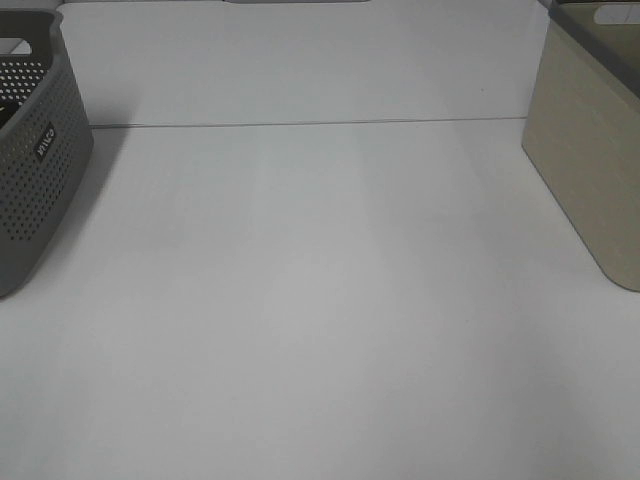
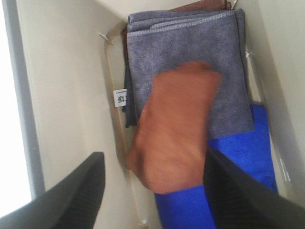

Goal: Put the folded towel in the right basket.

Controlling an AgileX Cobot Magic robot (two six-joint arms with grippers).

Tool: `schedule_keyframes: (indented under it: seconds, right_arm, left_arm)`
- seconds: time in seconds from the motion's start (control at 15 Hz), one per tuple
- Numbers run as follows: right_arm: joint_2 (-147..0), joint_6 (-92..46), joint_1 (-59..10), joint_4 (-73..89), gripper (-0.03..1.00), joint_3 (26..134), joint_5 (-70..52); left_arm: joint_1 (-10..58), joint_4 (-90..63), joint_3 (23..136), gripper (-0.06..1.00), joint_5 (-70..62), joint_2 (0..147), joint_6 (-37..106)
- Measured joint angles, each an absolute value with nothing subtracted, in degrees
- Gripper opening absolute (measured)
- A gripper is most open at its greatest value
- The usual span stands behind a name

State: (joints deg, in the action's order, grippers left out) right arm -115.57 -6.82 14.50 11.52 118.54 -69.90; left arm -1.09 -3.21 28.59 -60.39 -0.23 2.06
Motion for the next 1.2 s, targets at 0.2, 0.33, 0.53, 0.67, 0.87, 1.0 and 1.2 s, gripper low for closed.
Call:
schedule_keyframes:
  seconds: [0.2,0.33,0.53,0.67,0.87,1.0,1.2]
  right_arm:
    - [-112.4,-6.8,12.3,14.2,0.60,118.5,-69.9]
    - [-109.8,-6.8,8.2,14.2,0.60,117.9,-69.9]
    - [-104.6,-6.5,3.5,14.2,0.60,113.1,-69.9]
    - [-99.5,-5.3,2.4,14.2,0.60,106.5,-69.9]
    - [-89.7,-3.9,2.3,11.6,0.60,94.9,-69.8]
    - [-82.7,-3.8,2.3,10.3,0.60,86.5,-69.8]
    - [-73.0,-3.8,2.3,9.5,0.60,75.6,-69.8]
  left_arm:
    - [-1.1,-3.2,28.6,0.97,-60.4,-0.2,2.1]
    - [-1.1,-3.2,28.6,0.97,-60.4,-0.2,2.1]
    - [-1.1,-3.2,28.6,0.97,-60.4,-0.2,2.1]
    - [-1.1,-3.2,28.6,0.97,-60.4,-0.2,2.1]
    - [-1.1,-3.2,28.6,0.97,-60.4,-0.2,2.1]
    - [-1.1,-3.2,28.6,0.97,-60.4,-0.2,2.1]
    - [-1.1,-3.2,28.6,0.97,-60.4,-0.2,2.1]
